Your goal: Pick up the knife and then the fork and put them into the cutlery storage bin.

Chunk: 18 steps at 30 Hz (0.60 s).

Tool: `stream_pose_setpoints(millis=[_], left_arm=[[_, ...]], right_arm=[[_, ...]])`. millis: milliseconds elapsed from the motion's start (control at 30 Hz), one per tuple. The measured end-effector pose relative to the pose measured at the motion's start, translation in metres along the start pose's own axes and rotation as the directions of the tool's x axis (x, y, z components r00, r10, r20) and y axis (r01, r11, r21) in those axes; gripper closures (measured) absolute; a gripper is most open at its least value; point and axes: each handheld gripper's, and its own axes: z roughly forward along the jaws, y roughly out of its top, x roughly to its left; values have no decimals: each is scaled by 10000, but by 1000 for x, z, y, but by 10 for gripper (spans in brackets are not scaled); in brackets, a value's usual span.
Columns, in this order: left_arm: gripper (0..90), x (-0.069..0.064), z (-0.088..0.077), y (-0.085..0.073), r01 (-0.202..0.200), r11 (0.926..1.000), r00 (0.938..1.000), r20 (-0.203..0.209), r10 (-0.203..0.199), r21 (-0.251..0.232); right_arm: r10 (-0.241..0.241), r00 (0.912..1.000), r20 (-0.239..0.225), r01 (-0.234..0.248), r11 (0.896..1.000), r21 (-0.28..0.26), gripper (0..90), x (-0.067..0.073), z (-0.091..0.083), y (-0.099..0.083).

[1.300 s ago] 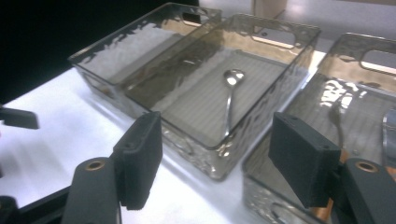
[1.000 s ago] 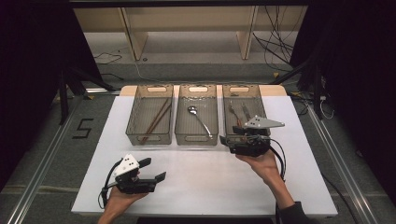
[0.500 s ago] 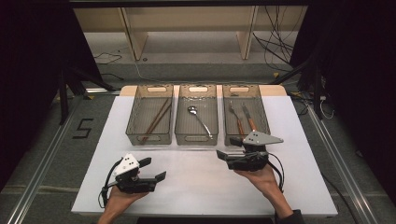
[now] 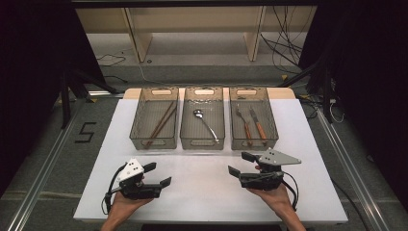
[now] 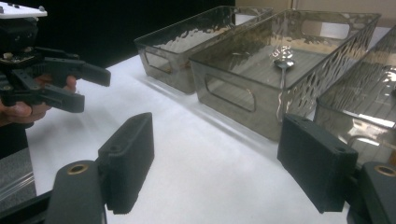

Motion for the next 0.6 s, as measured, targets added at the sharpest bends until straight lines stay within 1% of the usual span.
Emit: stream_pose_setpoints(millis=[267,333,500,600], left_arm=[[177,0,-4,-1,-41,9999,10000,10,41,-102],[177,0,-5,-1,32,9999,10000,44,-31,-146],[177,-1,-7,-1,72,9998,9999,72,-71,-201],[177,-1,-8,-2,59,9997,10000,81,-57,-230]], right_arm=[[45,9999,104,-44,9999,-119,264,4,-7,-15],[17,9999,123,-15,9999,-136,261,4,-8,-19],[69,9994,328,-63,9998,-176,260,3,-14,-31],[183,9989,423,-173,9996,-239,260,1,-18,-38]])
